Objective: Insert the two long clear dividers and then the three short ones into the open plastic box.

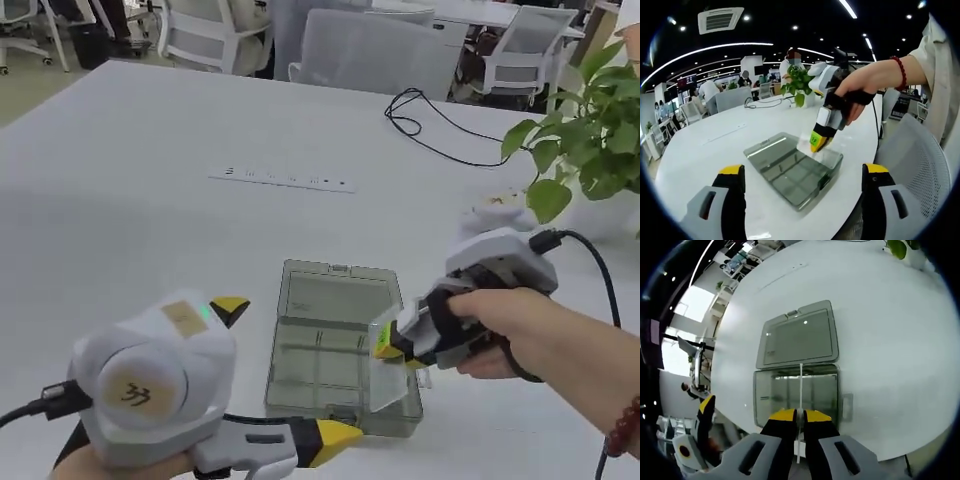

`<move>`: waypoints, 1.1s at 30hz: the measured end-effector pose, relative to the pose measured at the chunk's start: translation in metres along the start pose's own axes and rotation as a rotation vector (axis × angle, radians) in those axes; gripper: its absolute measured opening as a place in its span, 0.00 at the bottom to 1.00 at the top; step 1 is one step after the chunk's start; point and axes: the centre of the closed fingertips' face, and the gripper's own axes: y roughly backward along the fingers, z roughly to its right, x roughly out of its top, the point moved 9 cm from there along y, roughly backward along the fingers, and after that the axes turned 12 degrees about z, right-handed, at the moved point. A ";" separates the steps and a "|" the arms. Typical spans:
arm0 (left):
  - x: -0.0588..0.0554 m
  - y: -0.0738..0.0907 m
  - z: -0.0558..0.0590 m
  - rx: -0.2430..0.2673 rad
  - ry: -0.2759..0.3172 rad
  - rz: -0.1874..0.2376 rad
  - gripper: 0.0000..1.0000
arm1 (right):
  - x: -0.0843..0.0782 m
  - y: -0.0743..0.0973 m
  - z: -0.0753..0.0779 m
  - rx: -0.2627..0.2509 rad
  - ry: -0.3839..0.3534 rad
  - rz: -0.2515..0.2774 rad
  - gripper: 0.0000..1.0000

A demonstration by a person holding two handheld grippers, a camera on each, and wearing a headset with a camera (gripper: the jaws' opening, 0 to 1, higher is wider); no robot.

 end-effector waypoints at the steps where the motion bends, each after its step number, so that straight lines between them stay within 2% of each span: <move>1: 0.000 0.000 0.000 0.001 -0.002 -0.002 0.99 | -0.001 -0.001 0.001 -0.003 -0.009 -0.011 0.06; 21: 0.000 0.007 -0.006 0.034 0.016 0.013 0.95 | -0.001 -0.016 0.004 -0.024 -0.033 -0.051 0.06; 33: 0.002 0.008 -0.009 0.037 0.018 0.017 0.94 | -0.001 -0.018 0.002 -0.042 -0.008 -0.063 0.06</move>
